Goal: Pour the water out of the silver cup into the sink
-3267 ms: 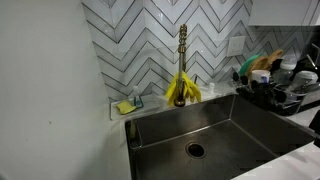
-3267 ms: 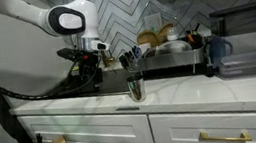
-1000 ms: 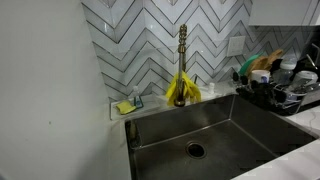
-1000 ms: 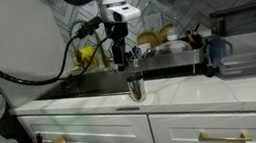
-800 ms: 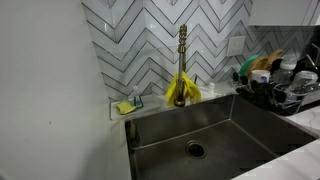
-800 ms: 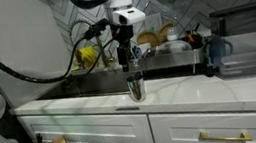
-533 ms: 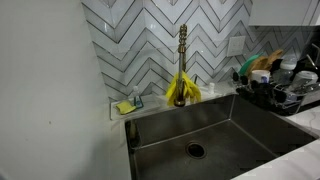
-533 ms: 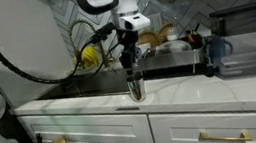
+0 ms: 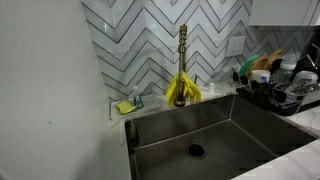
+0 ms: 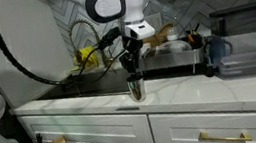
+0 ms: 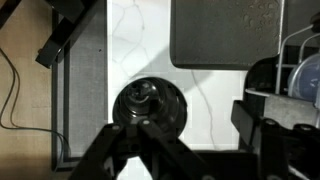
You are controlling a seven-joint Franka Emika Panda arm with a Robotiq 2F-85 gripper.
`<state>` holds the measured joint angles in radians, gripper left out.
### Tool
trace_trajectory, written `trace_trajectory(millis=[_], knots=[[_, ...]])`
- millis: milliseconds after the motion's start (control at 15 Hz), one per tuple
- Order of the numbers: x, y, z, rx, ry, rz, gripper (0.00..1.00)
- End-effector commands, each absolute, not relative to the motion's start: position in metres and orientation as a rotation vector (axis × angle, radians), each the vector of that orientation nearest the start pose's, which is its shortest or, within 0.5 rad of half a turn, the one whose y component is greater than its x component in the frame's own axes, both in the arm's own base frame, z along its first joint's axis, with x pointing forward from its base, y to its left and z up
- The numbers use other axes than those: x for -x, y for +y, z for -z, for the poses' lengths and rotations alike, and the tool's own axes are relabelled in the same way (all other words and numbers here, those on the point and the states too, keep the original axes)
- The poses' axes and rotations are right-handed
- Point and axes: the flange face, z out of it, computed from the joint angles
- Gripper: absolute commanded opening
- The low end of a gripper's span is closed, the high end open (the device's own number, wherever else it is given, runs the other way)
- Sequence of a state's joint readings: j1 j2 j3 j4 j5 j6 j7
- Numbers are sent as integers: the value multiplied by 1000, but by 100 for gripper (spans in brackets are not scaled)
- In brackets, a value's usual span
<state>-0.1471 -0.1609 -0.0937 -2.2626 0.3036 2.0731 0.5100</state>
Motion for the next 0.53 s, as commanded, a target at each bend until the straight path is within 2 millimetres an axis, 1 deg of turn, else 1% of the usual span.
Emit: trace_trajectory(millis=[0, 133, 200, 267, 400, 467], knots=[[-488, -103, -422, 2539, 1285, -88, 51], [-491, -103, -419, 2539, 1295, -87, 37], [-492, -104, -417, 2538, 1301, -87, 43], [-492, -104, -415, 2541, 1307, -91, 58], [-492, -104, -412, 2542, 1318, -103, 62], [-492, -104, -410, 2542, 1322, -108, 61]])
